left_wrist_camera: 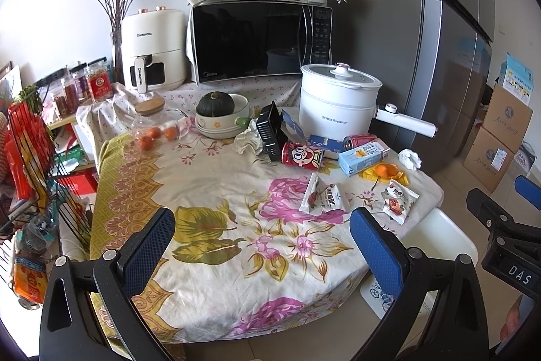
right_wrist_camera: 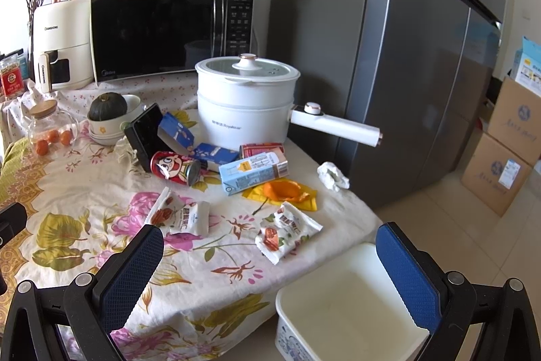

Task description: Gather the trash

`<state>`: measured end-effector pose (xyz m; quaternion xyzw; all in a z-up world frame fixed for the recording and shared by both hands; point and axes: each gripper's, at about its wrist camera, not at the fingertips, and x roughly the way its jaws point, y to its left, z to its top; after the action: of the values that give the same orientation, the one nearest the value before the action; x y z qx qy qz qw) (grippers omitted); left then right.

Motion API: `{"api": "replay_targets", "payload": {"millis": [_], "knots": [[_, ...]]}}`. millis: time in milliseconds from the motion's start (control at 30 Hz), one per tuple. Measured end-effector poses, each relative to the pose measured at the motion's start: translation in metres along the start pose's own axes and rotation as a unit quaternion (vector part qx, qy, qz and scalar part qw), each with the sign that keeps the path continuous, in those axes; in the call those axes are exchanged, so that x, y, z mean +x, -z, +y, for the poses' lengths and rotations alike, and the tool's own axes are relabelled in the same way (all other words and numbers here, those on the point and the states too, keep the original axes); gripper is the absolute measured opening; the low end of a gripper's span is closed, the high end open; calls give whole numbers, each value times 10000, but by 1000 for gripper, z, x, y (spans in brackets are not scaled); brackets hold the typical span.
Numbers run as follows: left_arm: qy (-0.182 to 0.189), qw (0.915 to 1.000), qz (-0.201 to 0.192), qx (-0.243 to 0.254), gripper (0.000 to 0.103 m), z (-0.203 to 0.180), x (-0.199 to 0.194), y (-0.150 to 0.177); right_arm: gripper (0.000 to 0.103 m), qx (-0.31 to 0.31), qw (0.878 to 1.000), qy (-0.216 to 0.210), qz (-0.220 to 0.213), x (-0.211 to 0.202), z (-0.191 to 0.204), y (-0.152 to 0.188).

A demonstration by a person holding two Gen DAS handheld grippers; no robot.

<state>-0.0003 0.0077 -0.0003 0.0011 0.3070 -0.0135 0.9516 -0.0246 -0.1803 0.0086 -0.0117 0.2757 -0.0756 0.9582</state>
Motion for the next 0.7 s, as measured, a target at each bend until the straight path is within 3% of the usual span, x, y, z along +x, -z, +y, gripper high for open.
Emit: {"api": "replay_targets", "payload": {"millis": [500,700], "knots": [[51,9999,117,-30,103,5,3,1,103,6,10000,26,76,2,-4,1],[350,9970,694,58,103,7,30,-2,103,-20,9996,97,246,11,-12,-6]]}}
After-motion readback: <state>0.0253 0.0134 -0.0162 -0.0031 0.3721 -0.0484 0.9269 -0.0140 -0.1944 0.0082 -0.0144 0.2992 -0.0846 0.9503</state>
